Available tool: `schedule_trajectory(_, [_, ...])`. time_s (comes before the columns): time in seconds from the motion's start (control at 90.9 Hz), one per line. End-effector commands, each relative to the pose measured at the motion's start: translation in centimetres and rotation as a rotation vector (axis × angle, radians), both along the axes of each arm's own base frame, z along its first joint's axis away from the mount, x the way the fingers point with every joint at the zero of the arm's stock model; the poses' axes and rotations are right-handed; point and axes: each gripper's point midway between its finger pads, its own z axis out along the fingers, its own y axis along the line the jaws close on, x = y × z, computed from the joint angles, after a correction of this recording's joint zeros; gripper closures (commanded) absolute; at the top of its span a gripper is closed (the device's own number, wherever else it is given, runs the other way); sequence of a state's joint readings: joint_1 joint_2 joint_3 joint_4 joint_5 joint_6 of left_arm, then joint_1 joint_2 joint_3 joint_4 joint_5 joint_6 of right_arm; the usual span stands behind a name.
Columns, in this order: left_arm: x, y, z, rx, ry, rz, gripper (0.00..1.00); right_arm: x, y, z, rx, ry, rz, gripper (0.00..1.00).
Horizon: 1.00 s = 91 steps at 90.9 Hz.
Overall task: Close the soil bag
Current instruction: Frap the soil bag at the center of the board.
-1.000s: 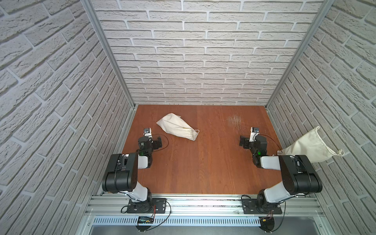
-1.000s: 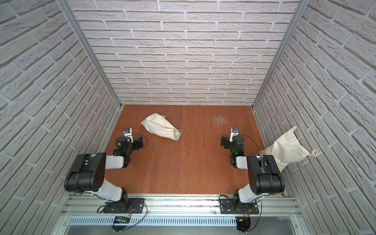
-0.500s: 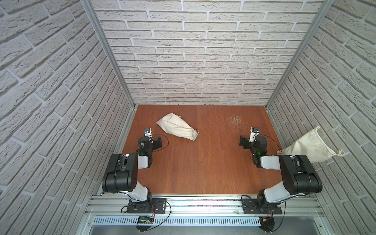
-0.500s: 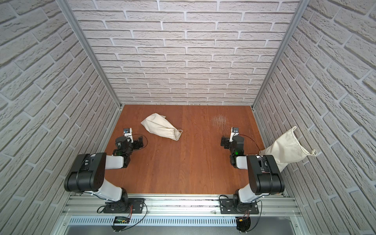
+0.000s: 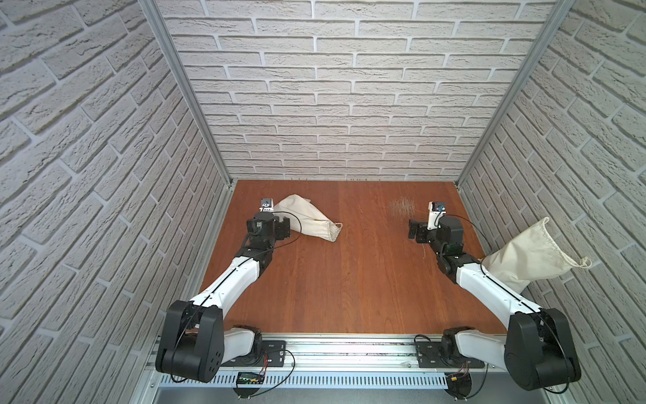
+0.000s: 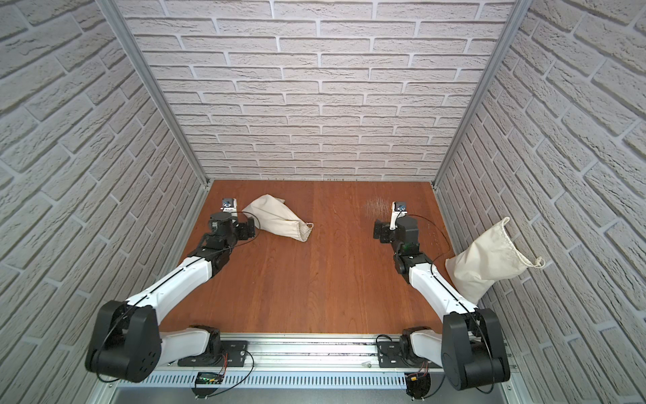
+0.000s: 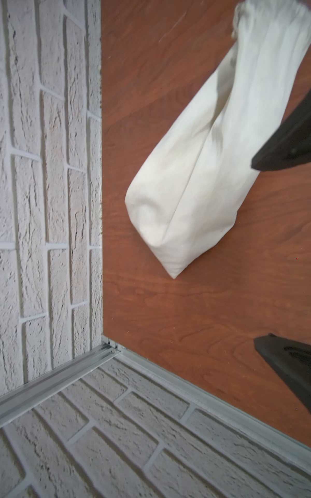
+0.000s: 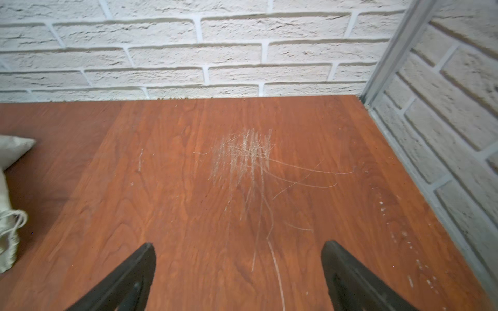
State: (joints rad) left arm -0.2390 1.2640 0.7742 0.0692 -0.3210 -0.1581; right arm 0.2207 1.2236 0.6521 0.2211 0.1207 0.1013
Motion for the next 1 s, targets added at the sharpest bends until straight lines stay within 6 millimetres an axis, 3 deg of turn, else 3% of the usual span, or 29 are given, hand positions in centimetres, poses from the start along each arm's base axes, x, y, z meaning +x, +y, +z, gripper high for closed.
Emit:
schedule_trajectory(0.0, [-2.1, -1.7, -1.2, -0.06, 0.136, 0.142, 0.02, -1.0, 3.6, -1.1, -0.013, 0.072, 0.089, 0.01])
schedule_trajectory(0.132, [-1.1, -7.3, -1.5, -0.249, 0.168, 0.169, 0.02, -1.3, 7.5, -1.8, -0.039, 0.074, 0.201, 0.01])
schedule_trajectory(0.22, [0.5, -9.4, -2.4, -0.331, 0.175, 0.232, 0.02, -1.1, 8.9, -2.2, -0.022, 0.085, 0.245, 0.01])
schedule_trajectory(0.484, [5.0, -12.1, -6.5, -0.49, 0.22, 0.37, 0.02, -1.1, 10.3, -2.7, -0.013, 0.098, 0.284, 0.01])
schedule_trajectory(0.649, [6.3, -13.6, -10.2, -0.474, 0.278, 0.391, 0.02, -1.1, 11.0, -3.3, -0.009, 0.116, 0.311, 0.01])
schedule_trajectory(0.737, [6.0, -13.4, -11.8, -0.481, 0.293, 0.402, 0.19, -1.2, 11.8, -3.4, -0.008, 0.124, 0.337, 0.01])
schedule_trajectory(0.869, [3.9, -12.6, -13.2, -0.497, 0.303, 0.386, 0.75, -1.5, 13.8, -3.7, 0.013, 0.144, 0.401, 0.01])
schedule_trajectory(0.99, [1.5, -12.4, -14.1, -0.522, 0.352, 0.301, 0.98, -1.6, 17.1, -3.8, 0.046, 0.167, 0.494, 0.01])
